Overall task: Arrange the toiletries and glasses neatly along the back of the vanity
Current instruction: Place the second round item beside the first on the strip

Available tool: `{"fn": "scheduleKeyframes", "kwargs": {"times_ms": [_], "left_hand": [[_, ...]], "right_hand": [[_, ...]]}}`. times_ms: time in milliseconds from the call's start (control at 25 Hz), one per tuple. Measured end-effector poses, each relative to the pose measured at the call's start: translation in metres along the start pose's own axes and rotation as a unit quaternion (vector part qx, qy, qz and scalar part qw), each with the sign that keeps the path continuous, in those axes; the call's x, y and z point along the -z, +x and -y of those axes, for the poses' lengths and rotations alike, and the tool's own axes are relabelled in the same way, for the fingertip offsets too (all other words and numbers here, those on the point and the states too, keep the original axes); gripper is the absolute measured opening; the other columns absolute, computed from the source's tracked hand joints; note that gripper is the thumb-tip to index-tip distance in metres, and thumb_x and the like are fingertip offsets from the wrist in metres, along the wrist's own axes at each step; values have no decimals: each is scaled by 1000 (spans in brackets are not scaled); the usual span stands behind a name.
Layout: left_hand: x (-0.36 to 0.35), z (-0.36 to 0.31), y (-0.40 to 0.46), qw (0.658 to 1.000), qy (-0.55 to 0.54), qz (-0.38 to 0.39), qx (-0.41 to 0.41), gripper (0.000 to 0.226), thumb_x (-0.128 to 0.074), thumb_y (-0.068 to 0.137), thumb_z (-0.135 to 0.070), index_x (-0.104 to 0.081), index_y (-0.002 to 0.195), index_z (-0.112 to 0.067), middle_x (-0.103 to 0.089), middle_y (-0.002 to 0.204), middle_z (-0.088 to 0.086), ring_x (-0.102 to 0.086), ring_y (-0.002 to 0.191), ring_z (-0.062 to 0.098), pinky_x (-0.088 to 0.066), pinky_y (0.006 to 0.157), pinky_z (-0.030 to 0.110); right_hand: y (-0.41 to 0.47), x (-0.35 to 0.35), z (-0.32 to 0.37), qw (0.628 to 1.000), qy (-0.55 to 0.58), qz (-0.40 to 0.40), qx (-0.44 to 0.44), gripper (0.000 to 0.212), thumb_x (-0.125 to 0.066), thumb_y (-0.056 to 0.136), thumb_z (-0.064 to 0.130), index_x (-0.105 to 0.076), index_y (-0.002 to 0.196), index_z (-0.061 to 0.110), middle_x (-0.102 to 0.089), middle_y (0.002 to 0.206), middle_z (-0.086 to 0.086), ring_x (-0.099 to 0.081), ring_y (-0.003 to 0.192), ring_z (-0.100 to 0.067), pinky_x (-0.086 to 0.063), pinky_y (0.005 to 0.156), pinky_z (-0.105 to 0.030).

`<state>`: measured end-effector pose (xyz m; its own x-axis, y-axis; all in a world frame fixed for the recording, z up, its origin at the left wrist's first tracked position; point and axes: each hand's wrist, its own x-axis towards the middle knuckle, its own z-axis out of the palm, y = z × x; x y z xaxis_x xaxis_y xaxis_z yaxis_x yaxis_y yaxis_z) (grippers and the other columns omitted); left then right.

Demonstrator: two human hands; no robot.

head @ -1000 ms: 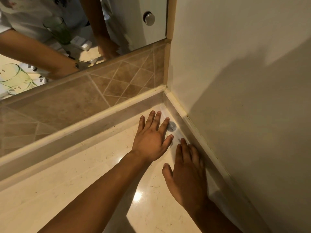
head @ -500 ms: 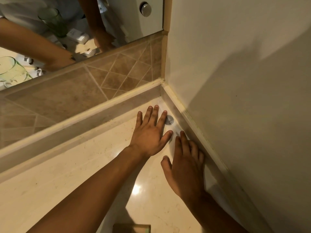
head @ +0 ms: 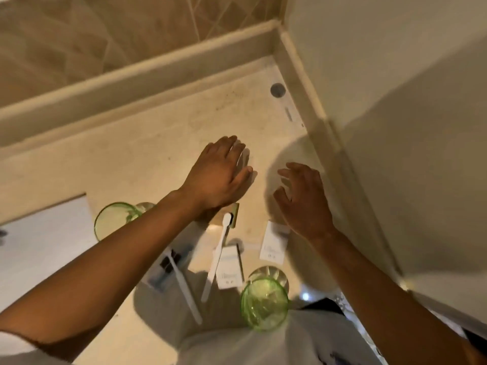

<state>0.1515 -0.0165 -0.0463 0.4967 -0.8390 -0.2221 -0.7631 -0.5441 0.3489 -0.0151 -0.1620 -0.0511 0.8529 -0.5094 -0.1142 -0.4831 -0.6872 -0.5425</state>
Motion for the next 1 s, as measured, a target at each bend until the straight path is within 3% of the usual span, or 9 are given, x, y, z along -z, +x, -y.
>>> {"fn": "scheduleKeyframes", "kwargs": {"times_ms": [240,400,560,680,760,880,1000], "left_hand": [[-21,-26,-90,999,-25,-33,10,54,-56,99,-35,-50,139,0,-50,145,25,-46,133,41,-40,108,49],[-38,-39,-150,991,-87,-88,40,42,-64,94,-23,-59,128,1,-59,130,24,-57,116,41,-49,96,46],[-56,-55,-195,978,-107,-144,109,30,-66,91,-16,-65,119,-5,-65,114,17,-60,103,37,-51,86,46],[-67,-63,-212,984,-108,-117,82,21,-65,89,-11,-73,108,-10,-69,104,11,-60,92,34,-50,78,45],[-69,-68,-208,991,-103,-70,50,25,-62,92,-12,-73,114,-13,-71,112,7,-61,93,33,-50,79,44],[-68,-76,-192,995,-75,-27,57,31,-55,96,-17,-68,124,-19,-64,132,0,-58,103,31,-47,84,43],[-68,-81,-181,995,-31,-27,92,34,-51,99,-26,-62,130,-21,-59,135,1,-56,108,30,-44,85,42]], "right_hand": [[-45,6,10,994,15,112,0,22,-63,89,17,-68,110,15,-63,114,-7,-53,110,-25,-38,97,-30],[-64,8,21,983,17,180,24,17,-62,89,13,-71,103,14,-67,107,-6,-60,103,-23,-46,93,-32],[-66,0,30,969,-82,213,98,23,-66,84,11,-75,104,14,-72,109,-7,-61,103,-26,-48,93,-35],[-67,-10,35,956,-114,200,182,19,-77,80,8,-77,99,7,-74,103,-14,-64,95,-37,-53,84,-42],[-69,-16,29,953,-104,168,228,15,-81,70,1,-77,84,2,-75,86,-19,-67,78,-42,-53,72,-44],[-71,-15,26,944,-159,142,252,5,-75,61,2,-73,63,7,-68,61,-13,-61,53,-34,-50,56,-36],[-70,-17,19,948,-167,128,239,10,-62,61,7,-72,62,9,-65,57,-11,-59,47,-34,-51,56,-36]]}}
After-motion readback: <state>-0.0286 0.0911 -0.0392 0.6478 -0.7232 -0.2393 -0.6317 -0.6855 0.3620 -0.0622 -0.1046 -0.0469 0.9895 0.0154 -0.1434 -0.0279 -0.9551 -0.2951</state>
